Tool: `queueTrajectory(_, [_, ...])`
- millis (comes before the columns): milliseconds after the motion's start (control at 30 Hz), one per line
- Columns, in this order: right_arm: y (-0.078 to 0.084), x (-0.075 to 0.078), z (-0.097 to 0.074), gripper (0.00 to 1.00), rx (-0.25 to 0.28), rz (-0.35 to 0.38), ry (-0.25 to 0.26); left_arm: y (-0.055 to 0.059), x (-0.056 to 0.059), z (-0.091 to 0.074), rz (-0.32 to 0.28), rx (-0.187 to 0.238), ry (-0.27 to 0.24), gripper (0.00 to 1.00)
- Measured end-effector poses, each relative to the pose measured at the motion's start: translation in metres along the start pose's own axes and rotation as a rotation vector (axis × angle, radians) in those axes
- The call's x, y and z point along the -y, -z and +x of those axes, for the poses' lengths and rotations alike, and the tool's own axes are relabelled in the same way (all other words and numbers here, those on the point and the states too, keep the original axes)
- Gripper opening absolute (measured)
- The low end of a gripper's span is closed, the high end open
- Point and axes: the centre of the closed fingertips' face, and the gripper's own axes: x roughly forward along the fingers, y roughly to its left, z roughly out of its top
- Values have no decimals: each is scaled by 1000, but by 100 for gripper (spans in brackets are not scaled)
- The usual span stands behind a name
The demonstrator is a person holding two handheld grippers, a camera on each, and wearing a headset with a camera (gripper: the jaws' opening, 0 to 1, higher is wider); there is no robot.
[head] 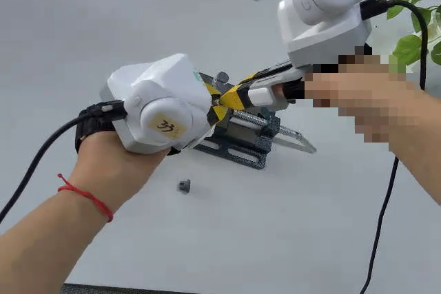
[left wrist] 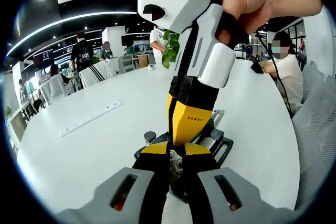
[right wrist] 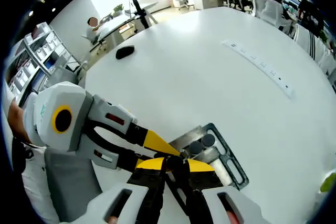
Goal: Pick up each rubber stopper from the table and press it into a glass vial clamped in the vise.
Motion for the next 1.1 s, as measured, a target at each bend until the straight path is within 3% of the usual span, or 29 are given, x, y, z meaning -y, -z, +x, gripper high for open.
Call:
queueTrajectory(200, [1, 2, 1, 8, -7, -2, 8, 1, 0, 1, 57, -18, -9, 5])
queueTrajectory(267, [1, 2, 1, 8, -7, -3, 9, 0, 1, 1, 48, -15, -6, 5])
queueTrajectory(733, [5, 2, 1, 7, -31, -1, 10, 2, 3, 3, 123, -42, -11, 5])
queueTrajectory(1100, [6, 0, 2, 6, -48, -23, 8, 3, 2, 2, 119, -45, -13, 6])
